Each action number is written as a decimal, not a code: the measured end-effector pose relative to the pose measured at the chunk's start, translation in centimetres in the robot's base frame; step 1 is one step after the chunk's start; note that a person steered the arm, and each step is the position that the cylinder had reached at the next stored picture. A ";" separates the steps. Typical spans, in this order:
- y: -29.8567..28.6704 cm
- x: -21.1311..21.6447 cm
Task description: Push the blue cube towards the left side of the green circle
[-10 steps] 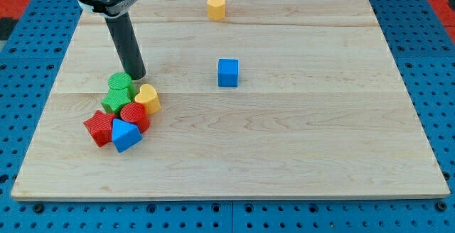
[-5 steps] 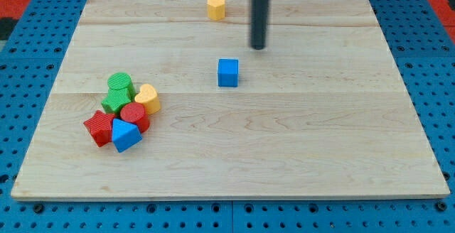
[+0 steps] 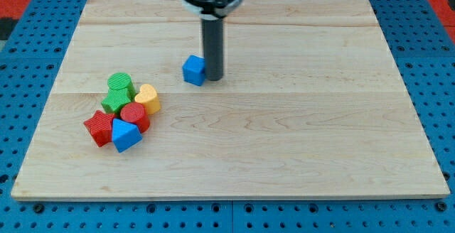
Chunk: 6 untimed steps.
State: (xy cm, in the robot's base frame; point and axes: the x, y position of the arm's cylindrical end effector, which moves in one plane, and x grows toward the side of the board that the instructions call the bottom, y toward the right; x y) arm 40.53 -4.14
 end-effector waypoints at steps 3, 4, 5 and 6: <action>-6.9 -3.8; -9.9 -4.4; -12.2 -4.8; -14.8 -4.8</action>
State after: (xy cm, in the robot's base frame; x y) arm 35.73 -18.95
